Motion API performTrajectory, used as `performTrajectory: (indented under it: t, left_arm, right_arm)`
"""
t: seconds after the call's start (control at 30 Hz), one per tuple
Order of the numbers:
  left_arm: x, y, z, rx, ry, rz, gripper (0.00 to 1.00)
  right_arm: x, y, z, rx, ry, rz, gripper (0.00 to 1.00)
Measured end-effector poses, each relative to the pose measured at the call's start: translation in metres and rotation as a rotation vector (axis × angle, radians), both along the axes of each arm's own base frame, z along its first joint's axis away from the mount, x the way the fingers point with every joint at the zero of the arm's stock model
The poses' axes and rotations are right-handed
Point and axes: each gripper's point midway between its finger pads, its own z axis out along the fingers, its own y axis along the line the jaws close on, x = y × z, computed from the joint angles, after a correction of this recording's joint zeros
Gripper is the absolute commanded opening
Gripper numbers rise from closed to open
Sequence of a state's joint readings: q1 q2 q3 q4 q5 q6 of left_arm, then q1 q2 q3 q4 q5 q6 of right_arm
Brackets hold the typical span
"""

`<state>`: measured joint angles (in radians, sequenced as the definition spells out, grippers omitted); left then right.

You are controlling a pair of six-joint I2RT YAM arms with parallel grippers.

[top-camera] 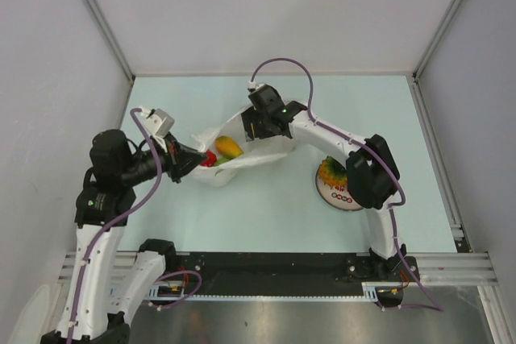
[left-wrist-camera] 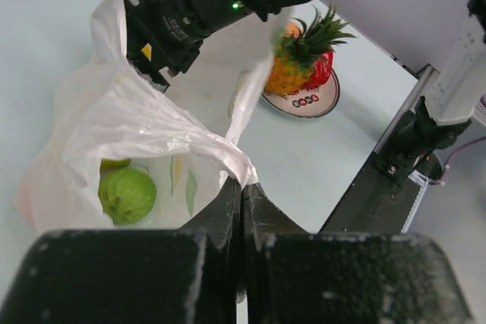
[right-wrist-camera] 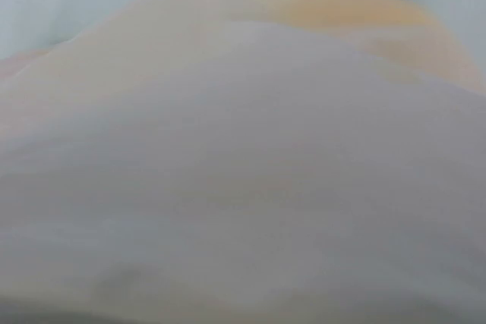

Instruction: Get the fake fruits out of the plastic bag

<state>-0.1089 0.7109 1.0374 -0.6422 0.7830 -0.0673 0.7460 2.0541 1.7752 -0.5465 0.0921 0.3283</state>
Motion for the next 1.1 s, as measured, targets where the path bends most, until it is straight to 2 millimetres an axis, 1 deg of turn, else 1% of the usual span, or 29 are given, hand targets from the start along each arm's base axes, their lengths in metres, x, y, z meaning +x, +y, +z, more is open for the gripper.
performTrajectory:
  t: [0.07,0.1,0.13,0.23,0.3,0.4,0.47,0.53,0.57,0.63,0.73,0.87,1.03,1.1]
  left_arm:
    - [-0.009,-0.001,0.007,0.003,-0.016,-0.023,0.00]
    - [-0.012,-0.002,0.008,0.004,-0.019,-0.037,0.00]
    - [-0.015,-0.002,0.007,0.003,-0.015,-0.044,0.00]
    - [-0.018,-0.005,-0.003,-0.001,0.005,-0.070,0.00]
    - [-0.011,-0.007,-0.020,0.000,0.048,-0.077,0.00]
    - [0.001,-0.010,-0.049,0.000,0.147,-0.077,0.00]
    - [0.010,-0.012,-0.063,0.004,0.192,-0.076,0.00]
    - [0.015,-0.015,-0.073,0.008,0.224,-0.084,0.00]
    - [0.016,-0.018,-0.076,0.011,0.233,-0.092,0.00]
    - [0.018,-0.024,-0.079,0.017,0.234,-0.114,0.00]
    - [0.021,-0.031,-0.082,0.023,0.227,-0.136,0.00]
    - [0.026,-0.033,-0.089,0.029,0.234,-0.139,0.00]
    - [0.032,-0.034,-0.099,0.044,0.260,-0.142,0.00]
    - [0.034,-0.034,-0.102,0.048,0.268,-0.140,0.00]
  right_arm:
    - [0.002,-0.004,-0.001,-0.009,0.005,-0.035,0.88]
    - [0.002,-0.006,0.000,-0.012,0.008,-0.047,0.98]
    - [0.004,-0.006,0.000,-0.010,0.009,-0.056,1.00]
    - [0.010,-0.004,0.000,0.006,0.014,-0.081,1.00]
    - [0.018,-0.006,-0.007,0.001,0.021,-0.097,1.00]
    - [0.032,-0.011,-0.026,-0.012,0.041,-0.130,1.00]
    - [0.039,-0.015,-0.043,-0.029,0.061,-0.159,1.00]
    - [0.043,-0.021,-0.054,-0.044,0.076,-0.189,1.00]
    - [0.044,-0.023,-0.059,-0.051,0.086,-0.200,1.00]
    - [0.046,-0.023,-0.063,-0.056,0.092,-0.219,1.00]
    - [0.056,-0.017,-0.061,-0.033,0.086,-0.242,1.00]
    - [0.067,-0.005,-0.057,0.031,0.088,-0.248,1.00]
    - [0.072,0.005,-0.070,0.076,0.117,-0.207,1.00]
    - [0.077,0.008,-0.071,0.079,0.106,-0.180,1.00]
